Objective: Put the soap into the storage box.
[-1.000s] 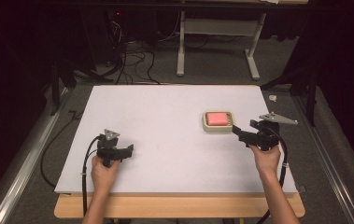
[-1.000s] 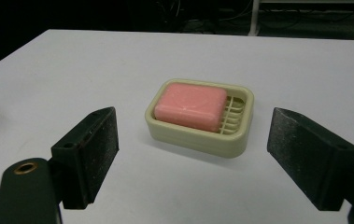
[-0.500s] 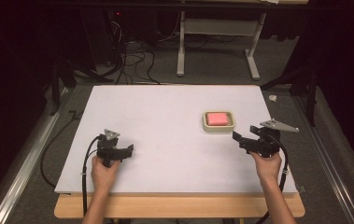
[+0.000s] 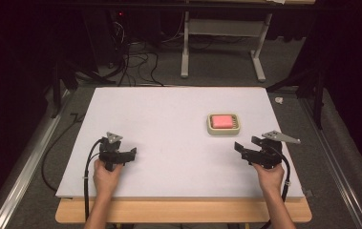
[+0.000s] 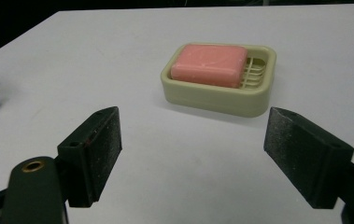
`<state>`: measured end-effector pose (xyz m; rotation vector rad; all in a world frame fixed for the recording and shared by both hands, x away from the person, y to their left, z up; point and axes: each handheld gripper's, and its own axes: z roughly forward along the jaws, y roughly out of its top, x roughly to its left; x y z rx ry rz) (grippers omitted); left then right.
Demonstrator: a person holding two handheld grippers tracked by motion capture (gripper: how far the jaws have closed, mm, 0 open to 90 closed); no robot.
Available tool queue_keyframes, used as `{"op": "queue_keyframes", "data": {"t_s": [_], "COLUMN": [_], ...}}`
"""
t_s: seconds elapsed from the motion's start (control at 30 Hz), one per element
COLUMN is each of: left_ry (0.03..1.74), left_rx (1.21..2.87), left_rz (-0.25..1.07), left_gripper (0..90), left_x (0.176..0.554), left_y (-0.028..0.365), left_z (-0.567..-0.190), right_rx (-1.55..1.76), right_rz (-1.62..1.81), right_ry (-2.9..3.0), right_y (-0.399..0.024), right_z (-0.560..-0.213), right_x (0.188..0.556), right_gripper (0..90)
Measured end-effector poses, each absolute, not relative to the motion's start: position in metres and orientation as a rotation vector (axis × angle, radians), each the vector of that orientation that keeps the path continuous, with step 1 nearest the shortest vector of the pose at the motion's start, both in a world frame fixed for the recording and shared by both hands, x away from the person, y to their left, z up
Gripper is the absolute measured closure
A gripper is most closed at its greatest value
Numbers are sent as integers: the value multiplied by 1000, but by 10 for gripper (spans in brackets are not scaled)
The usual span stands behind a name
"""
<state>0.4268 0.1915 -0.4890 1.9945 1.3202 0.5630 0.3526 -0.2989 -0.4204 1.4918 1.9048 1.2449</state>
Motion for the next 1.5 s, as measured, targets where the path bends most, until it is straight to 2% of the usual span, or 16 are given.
{"op": "queue_keyframes", "data": {"t_s": [0.87, 1.5], "left_ry": [1321, 1321], "left_rx": [1995, 1995], "left_rz": [562, 562], "left_gripper": [155, 155], "left_x": [427, 427], "left_y": [191, 191], "left_z": [-489, -489], "right_rx": [1526, 1522], "right_rz": [1229, 998], "right_ry": [1981, 2064], "right_y": [-276, -258], "right_z": [-457, -482], "right_x": [362, 377], "right_gripper": [232, 239]}}
